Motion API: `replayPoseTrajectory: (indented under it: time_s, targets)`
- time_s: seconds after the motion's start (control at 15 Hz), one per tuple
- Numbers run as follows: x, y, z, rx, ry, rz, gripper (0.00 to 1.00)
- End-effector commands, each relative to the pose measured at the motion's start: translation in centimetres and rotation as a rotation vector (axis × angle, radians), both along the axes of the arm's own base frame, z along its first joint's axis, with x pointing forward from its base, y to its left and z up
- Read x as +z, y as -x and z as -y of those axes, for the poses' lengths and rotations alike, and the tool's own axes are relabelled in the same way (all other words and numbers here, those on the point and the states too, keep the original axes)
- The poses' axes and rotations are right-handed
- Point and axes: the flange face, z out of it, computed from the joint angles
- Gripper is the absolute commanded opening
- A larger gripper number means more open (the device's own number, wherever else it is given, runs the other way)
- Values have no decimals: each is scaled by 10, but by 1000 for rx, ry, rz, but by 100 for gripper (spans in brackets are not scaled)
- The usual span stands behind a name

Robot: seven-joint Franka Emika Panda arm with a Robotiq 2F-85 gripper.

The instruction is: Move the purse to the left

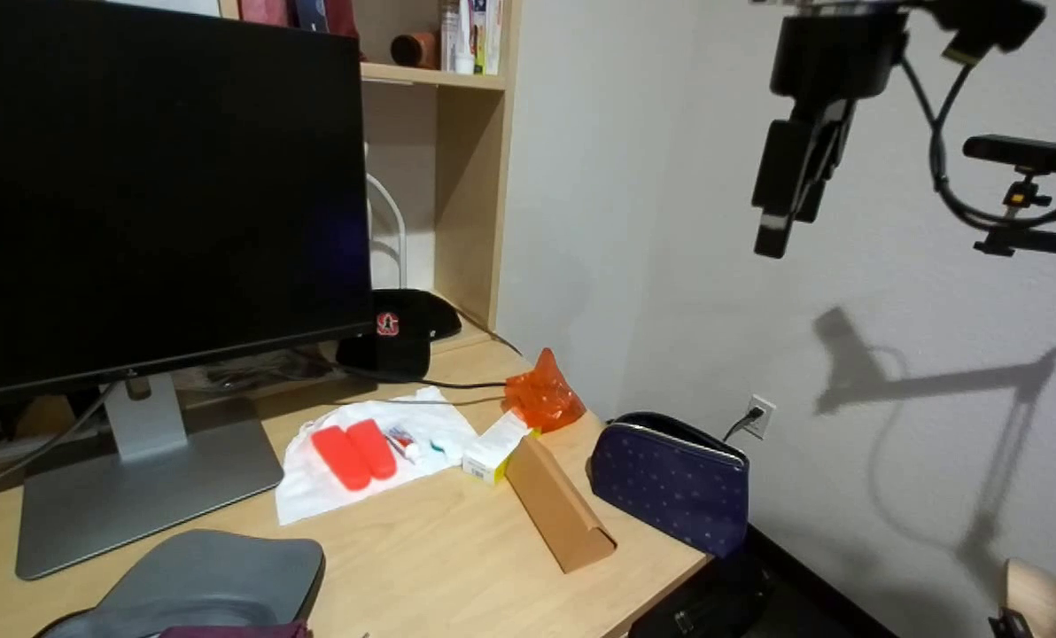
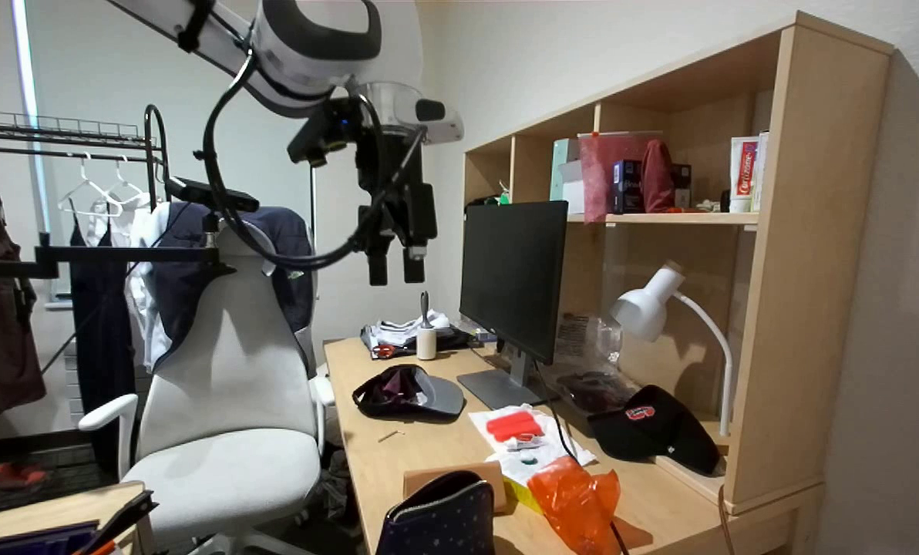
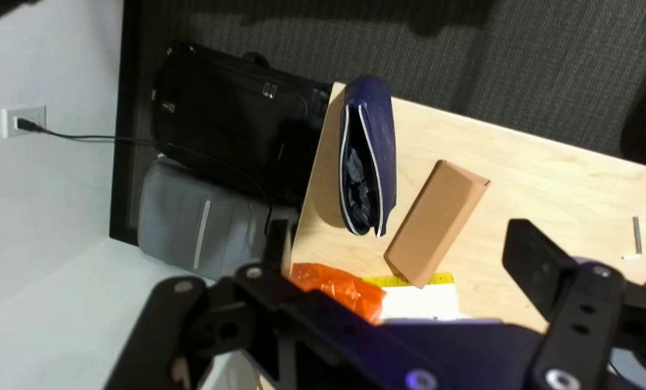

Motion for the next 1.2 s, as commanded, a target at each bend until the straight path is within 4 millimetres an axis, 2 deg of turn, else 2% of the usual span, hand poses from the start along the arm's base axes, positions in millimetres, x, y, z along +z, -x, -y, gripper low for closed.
replayPoseTrajectory:
  time_s: [0.0,0.4,0.47,0.67,0.93,1.13]
  targets:
    - [-8,-5,0,16,2,10,100]
    - [-10,-9,2,32,8,18,100]
    - [-17,-15,4,32,1,12,100]
    - [-55,-25,10,61,-52,-31,100]
    - [-122,-36,19,85,-146,-34,100]
    - [-168,-37,22,106,-234,-18,100]
